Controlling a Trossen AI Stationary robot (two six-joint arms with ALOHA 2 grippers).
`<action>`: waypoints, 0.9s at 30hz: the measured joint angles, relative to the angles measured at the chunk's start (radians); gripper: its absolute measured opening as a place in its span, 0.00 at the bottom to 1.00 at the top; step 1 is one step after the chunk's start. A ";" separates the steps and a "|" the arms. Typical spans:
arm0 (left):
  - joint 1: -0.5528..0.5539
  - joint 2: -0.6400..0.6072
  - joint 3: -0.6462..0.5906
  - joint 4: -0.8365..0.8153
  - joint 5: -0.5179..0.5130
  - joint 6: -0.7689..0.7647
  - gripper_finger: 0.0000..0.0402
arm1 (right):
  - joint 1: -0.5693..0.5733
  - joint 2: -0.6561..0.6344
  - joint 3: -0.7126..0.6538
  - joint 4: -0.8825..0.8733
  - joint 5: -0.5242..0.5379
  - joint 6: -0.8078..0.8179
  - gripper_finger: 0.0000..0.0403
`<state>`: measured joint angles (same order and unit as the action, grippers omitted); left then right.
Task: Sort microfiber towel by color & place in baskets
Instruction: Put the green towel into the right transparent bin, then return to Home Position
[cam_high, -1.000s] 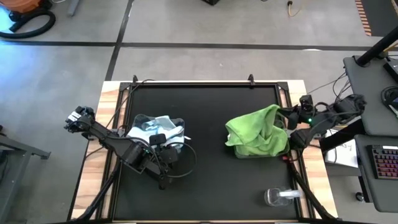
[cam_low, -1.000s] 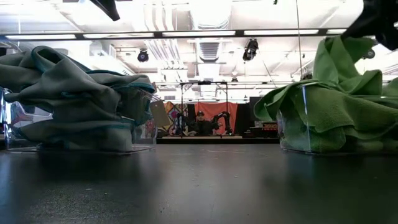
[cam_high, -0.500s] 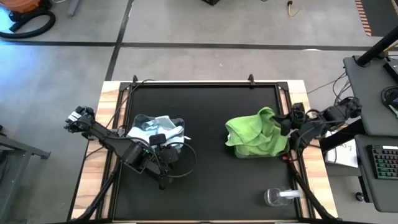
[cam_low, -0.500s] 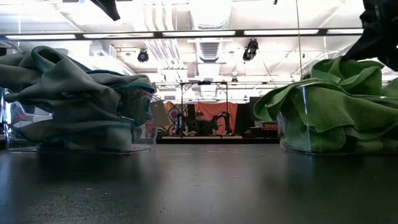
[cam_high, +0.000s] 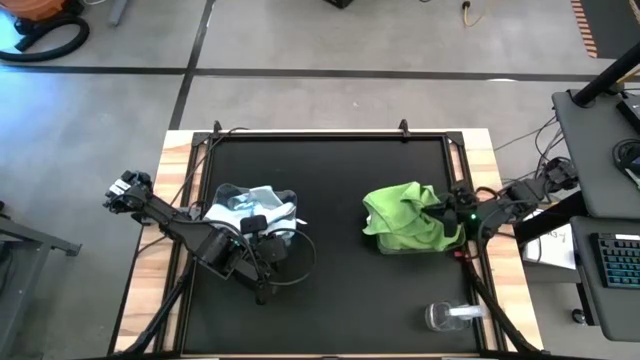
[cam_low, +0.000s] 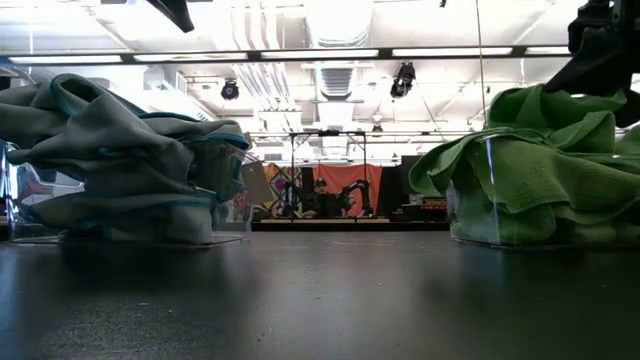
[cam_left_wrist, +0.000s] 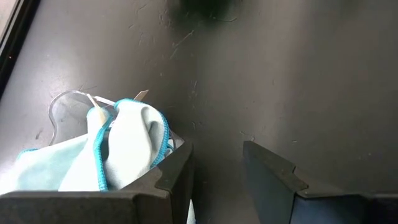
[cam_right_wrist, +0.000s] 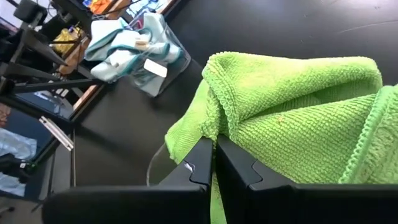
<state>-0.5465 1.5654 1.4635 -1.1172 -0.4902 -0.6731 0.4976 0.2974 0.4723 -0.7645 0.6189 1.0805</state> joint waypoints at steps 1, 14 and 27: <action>0.000 0.000 0.000 0.000 0.000 -0.001 0.31 | 0.000 0.000 -0.001 0.000 -0.006 0.000 0.02; 0.000 0.000 0.000 0.002 0.000 0.001 0.31 | 0.000 0.000 -0.001 0.023 -0.045 0.053 0.14; 0.000 0.000 0.000 0.004 0.001 0.002 0.31 | 0.000 0.030 0.096 0.061 -0.073 0.027 0.32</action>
<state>-0.5465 1.5654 1.4635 -1.1128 -0.4896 -0.6712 0.4976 0.3270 0.5683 -0.7037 0.5459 1.1074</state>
